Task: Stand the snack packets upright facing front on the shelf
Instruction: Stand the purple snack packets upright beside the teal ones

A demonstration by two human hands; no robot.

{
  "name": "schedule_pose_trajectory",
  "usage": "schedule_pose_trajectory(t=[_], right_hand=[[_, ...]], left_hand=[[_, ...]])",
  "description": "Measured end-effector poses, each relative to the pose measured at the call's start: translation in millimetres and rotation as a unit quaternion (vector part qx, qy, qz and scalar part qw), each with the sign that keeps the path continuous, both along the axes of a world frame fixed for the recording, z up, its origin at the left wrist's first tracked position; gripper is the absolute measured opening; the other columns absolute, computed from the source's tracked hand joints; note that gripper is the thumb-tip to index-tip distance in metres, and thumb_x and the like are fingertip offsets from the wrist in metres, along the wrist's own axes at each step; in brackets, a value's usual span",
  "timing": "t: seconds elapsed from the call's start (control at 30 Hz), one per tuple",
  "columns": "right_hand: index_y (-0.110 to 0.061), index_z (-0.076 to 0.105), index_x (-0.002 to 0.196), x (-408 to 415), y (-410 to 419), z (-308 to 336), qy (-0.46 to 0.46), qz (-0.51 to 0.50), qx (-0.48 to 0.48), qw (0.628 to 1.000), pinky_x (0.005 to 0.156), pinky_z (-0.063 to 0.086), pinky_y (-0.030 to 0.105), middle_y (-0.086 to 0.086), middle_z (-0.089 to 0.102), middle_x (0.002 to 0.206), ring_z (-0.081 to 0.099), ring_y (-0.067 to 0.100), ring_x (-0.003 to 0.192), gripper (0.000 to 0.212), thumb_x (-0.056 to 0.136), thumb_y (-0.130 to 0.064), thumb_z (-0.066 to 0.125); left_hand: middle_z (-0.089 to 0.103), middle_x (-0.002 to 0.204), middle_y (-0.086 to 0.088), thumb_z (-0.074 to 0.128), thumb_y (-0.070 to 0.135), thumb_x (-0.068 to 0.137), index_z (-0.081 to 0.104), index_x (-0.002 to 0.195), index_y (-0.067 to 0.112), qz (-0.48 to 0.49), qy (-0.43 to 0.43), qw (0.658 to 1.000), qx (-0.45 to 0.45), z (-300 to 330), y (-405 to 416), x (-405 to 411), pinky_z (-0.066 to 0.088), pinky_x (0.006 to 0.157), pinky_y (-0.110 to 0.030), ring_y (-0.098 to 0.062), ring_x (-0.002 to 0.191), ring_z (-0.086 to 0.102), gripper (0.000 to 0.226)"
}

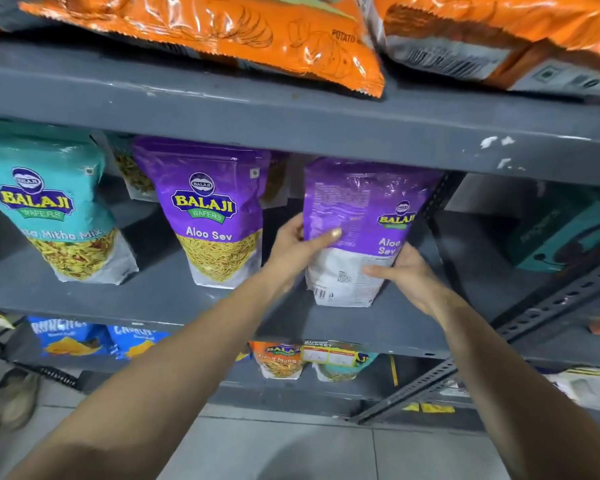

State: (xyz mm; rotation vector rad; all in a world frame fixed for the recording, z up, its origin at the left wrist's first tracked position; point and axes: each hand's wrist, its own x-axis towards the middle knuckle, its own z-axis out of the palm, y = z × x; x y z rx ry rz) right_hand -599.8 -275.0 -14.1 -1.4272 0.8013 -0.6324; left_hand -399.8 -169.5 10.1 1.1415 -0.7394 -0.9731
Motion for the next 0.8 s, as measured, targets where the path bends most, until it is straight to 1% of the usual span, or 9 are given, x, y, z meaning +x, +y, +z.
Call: schedule_pose_trajectory(t=[0.13, 0.27, 0.4, 0.47, 0.53, 0.6, 0.67, 0.73, 0.8], right_hand=[[-0.018, 0.065, 0.111, 1, 0, 9, -0.003, -0.019, -0.030, 0.999, 0.086, 0.057, 0.032, 0.001, 0.078, 0.109, 0.073, 0.019, 0.102, 0.058, 0.059, -0.006, 0.088], [-0.017, 0.065, 0.109, 6, 4, 23, -0.058, -0.032, -0.029, 0.997, 0.094, 0.055, 0.036, -0.002, 0.078, 0.104, 0.072, 0.018, 0.097, 0.047, 0.067, 0.000, 0.080], [-0.013, 0.068, 0.099, 8, -8, 55, -0.142, -0.105, -0.036, 0.984, 0.079, 0.059, 0.029, -0.003, 0.080, 0.089, 0.076, 0.014, 0.082, 0.026, 0.081, 0.005, 0.070], [-0.014, 0.069, 0.098, 6, -9, 62, -0.166, -0.131, -0.044, 0.976, 0.078, 0.058, 0.029, -0.002, 0.080, 0.090, 0.075, 0.014, 0.083, 0.022, 0.086, 0.004, 0.066], [-0.020, 0.068, 0.108, 0, -2, 55, -0.147, -0.110, -0.025, 0.983, 0.085, 0.056, 0.032, -0.003, 0.078, 0.104, 0.073, 0.014, 0.095, 0.017, 0.092, -0.015, 0.064], [-0.027, 0.062, 0.125, -13, 2, 35, -0.087, -0.076, 0.035, 0.993, 0.102, 0.047, 0.040, -0.003, 0.071, 0.126, 0.064, 0.016, 0.117, 0.043, 0.091, -0.052, 0.055], [-0.027, 0.051, 0.142, -20, 6, 17, -0.058, -0.059, 0.112, 0.990, 0.114, 0.033, 0.047, 0.000, 0.061, 0.141, 0.054, 0.019, 0.132, 0.078, 0.087, -0.077, 0.027], [-0.020, 0.045, 0.147, -18, 3, 5, -0.042, -0.105, 0.154, 0.982, 0.118, 0.027, 0.052, 0.009, 0.056, 0.146, 0.049, 0.027, 0.136, 0.089, 0.089, -0.077, 0.009], [-0.005, 0.052, 0.140, -11, 7, -1, -0.011, -0.191, 0.149, 0.970, 0.113, 0.040, 0.046, 0.021, 0.062, 0.135, 0.056, 0.034, 0.129, 0.079, 0.098, -0.065, 0.022]], left_hand=[[0.080, 0.083, 0.007, 0.076, 0.008, 0.083, 0.079, 0.082, 0.026, 0.014, -0.050, 0.998, -0.031, 17, -10, 5, 0.057, 0.067, -0.018, -0.006, 0.076, 0.075, 0.018], [0.080, 0.081, 0.007, 0.068, 0.005, 0.090, 0.077, 0.086, 0.018, 0.011, -0.045, 0.998, -0.053, 24, -11, 7, 0.057, 0.069, -0.020, -0.006, 0.074, 0.074, 0.016], [0.080, 0.085, 0.005, 0.065, 0.014, 0.094, 0.076, 0.090, 0.018, 0.019, -0.004, 0.998, -0.056, 25, -10, 2, 0.056, 0.073, -0.018, -0.005, 0.078, 0.073, 0.013], [0.076, 0.091, 0.007, 0.066, 0.018, 0.093, 0.070, 0.101, 0.015, 0.055, 0.001, 0.998, -0.032, 7, -4, -9, 0.053, 0.075, -0.015, 0.002, 0.081, 0.070, 0.010], [0.060, 0.081, 0.005, 0.072, 0.018, 0.089, 0.058, 0.095, 0.010, 0.158, -0.047, 0.985, 0.046, -19, 12, -18, 0.046, 0.073, -0.018, -0.002, 0.069, 0.061, 0.016], [0.044, 0.068, 0.000, 0.072, 0.007, 0.085, 0.047, 0.075, 0.011, 0.232, -0.140, 0.954, 0.125, -48, 27, -20, 0.039, 0.071, -0.029, -0.016, 0.063, 0.044, 0.027], [0.048, 0.066, -0.001, 0.066, -0.007, 0.079, 0.047, 0.068, 0.013, 0.199, -0.206, 0.946, 0.149, -60, 40, -20, 0.039, 0.071, -0.030, -0.018, 0.065, 0.043, 0.030], [0.059, 0.082, -0.003, 0.068, -0.007, 0.074, 0.056, 0.078, 0.017, 0.115, -0.237, 0.951, 0.162, -58, 41, -27, 0.043, 0.073, -0.023, -0.015, 0.072, 0.053, 0.027], [0.054, 0.103, -0.002, 0.080, 0.006, 0.068, 0.052, 0.097, 0.017, 0.030, -0.268, 0.944, 0.192, -53, 34, -39, 0.042, 0.075, -0.017, -0.013, 0.086, 0.053, 0.042]])
